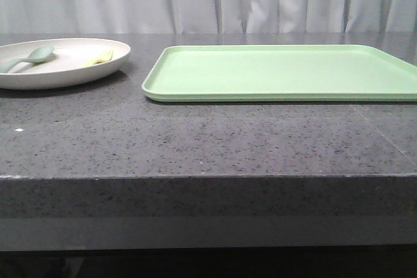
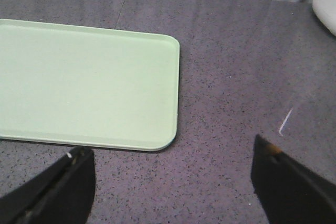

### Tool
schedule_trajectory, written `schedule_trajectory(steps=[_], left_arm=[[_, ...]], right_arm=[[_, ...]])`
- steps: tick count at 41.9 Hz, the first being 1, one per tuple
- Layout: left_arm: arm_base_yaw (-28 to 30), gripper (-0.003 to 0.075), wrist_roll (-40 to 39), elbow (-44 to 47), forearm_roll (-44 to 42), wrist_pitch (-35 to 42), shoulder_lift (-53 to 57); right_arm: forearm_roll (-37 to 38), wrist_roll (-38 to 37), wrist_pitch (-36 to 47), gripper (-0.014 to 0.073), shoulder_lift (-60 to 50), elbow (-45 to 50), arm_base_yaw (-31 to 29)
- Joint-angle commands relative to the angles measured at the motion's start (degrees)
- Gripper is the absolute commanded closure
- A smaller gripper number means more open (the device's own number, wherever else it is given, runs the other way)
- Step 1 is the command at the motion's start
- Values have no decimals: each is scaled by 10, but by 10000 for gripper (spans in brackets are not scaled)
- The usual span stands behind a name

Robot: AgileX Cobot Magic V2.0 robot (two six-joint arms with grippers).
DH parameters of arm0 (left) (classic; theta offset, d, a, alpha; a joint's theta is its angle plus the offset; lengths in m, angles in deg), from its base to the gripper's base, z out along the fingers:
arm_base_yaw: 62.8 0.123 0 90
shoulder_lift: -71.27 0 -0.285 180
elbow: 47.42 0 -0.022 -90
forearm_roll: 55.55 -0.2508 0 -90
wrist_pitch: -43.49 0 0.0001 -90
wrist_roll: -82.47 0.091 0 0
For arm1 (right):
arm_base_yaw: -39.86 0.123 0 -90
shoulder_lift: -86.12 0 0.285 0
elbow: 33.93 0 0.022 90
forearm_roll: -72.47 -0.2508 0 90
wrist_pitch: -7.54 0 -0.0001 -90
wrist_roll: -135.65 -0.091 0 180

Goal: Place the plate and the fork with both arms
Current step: 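Lower the left gripper to the cream plate rim and grasp it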

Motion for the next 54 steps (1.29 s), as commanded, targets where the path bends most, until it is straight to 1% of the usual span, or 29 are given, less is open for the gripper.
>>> schedule_trajectory(steps=[1,12,19,26,36,40,47,54], left_arm=[[-6,335,2,-55,20,-4,-15],[-19,337,2,-156,14,-45,-116],[-19,370,4,-201,14,-61,-166],[-19,407,4,-226,13,-61,-196],[-20,424,4,-240,14,-62,-216],[-22,467,5,-240,17,-64,-216],[-23,592,17,-240,38,-68,-216],[-23,682,18,-240,44,-82,-216]], right_arm=[[7,1,43,-30,5,-17,1],[7,1,43,-30,5,-17,1],[7,1,43,-30,5,-17,1],[7,1,43,-30,5,-17,1],[7,1,43,-30,5,-17,1],[7,1,43,-30,5,-17,1],[7,1,43,-30,5,-17,1],[7,1,43,-30,5,-17,1]])
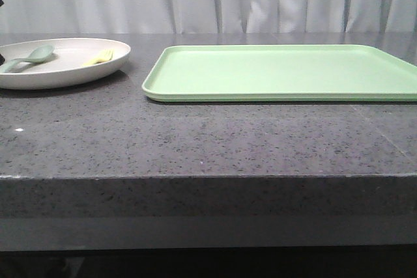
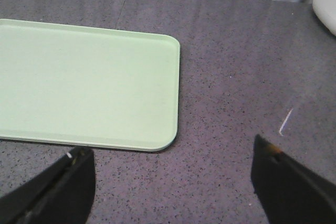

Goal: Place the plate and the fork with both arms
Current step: 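Lower the left gripper to the cream plate rim and grasp it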

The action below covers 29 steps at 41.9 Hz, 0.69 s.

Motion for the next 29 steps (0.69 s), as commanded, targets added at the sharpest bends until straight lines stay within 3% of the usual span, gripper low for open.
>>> schedule_trajectory(steps=[1,5,16,29], left_arm=[[-3,696,5,-19,25,-19,32],[-3,740,5,-19,25,-19,32],[-3,738,5,-19,30,-19,35],[2,738,2,-19,102,-19,55]], right_arm=[[7,1,43,-30,5,-17,1],[7,1,43,-30,5,-17,1],[7,1,43,-30,5,-17,1],[7,1,43,-30,5,-17,1]])
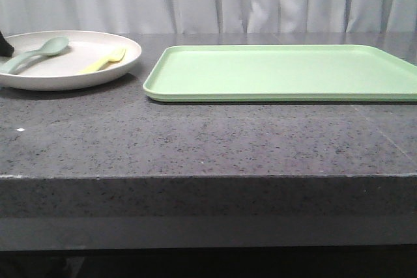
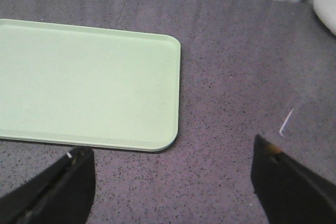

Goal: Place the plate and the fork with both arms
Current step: 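Lift the cream plate with the left gripper and carry it over the tray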

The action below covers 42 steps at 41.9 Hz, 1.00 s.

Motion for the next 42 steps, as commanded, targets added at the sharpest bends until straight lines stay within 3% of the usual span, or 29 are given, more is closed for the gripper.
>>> schedule_trajectory(steps=[1,15,30,42], left_arm=[[2,738,0,-18,38,-19,49],[4,738,-17,-18,69,-19,52],[4,738,-38,-18,173,-19,52],[-46,738,-81,-18,185,-17,52]], right_arm=[[7,1,43,-30,5,-17,1],[7,1,43,-30,5,-17,1],[7,1,43,-30,5,-17,1],[7,1,43,-30,5,-17,1]])
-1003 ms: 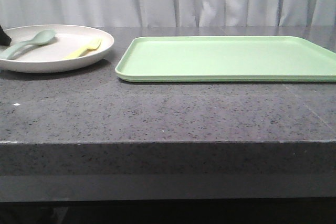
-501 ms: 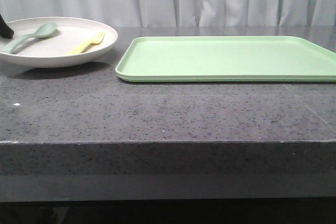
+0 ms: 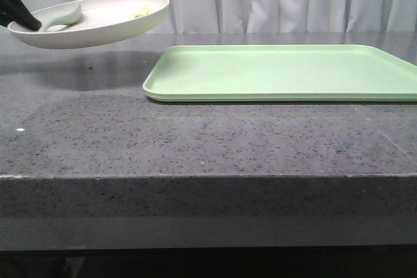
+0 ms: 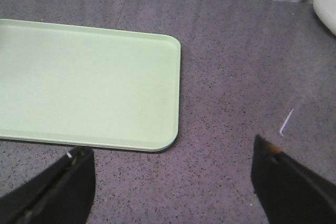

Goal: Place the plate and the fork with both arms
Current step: 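Lift the cream plate with the left gripper and carry it over the tray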

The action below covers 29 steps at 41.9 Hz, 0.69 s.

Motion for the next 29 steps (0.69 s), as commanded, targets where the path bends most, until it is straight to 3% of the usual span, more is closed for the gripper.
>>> schedule_trajectory(steps=[1,29], left_arm=[[-34,738,-24,-18,56,-17,45],[-251,738,-177,-51,35,144,-6]], right_arm=[[7,1,43,-30,5,-17,1],[7,1,44,-30,5,-17,1]])
